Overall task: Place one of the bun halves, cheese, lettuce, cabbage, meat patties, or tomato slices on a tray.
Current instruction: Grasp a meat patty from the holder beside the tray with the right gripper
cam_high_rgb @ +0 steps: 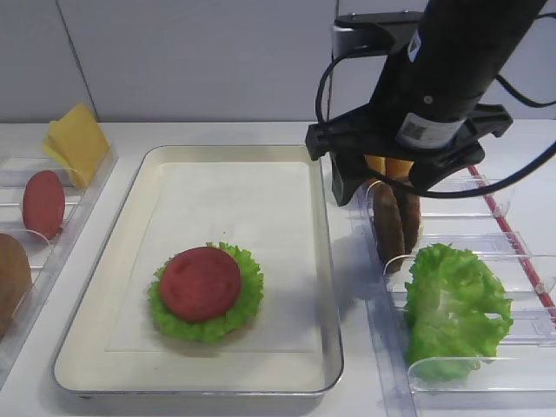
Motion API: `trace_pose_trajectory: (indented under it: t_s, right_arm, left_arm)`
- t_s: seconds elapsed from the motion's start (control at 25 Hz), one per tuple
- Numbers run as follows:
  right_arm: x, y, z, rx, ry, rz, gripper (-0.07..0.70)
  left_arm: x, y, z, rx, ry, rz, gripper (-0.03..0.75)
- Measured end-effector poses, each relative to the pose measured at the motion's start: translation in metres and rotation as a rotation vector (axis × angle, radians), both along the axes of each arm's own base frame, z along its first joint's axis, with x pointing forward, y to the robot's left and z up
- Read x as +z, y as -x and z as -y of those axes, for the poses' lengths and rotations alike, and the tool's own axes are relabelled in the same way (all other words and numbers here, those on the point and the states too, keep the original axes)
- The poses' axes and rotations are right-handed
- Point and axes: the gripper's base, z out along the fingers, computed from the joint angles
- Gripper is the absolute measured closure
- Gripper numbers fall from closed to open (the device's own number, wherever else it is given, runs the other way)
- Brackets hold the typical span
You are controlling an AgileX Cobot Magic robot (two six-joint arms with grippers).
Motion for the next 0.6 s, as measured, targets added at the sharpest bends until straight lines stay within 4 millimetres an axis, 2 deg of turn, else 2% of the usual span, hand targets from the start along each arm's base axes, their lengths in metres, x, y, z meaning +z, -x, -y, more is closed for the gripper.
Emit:
trace_pose_trajectory:
  t_s: [0.24, 0.6]
  right_arm:
    - [-0.016, -0.01, -0.006, -0.019, 0.001, -0.014, 0.088]
    - [-0.03, -0.021, -0.006, -0.06, 0.066, 0.001, 0.097]
  left_arm:
    - [0.0, 0.0, 0.0, 0.0, 0.0, 0.0, 0.25]
    - [0.0, 0.0, 0.0, 0.0, 0.0, 0.0, 0.25]
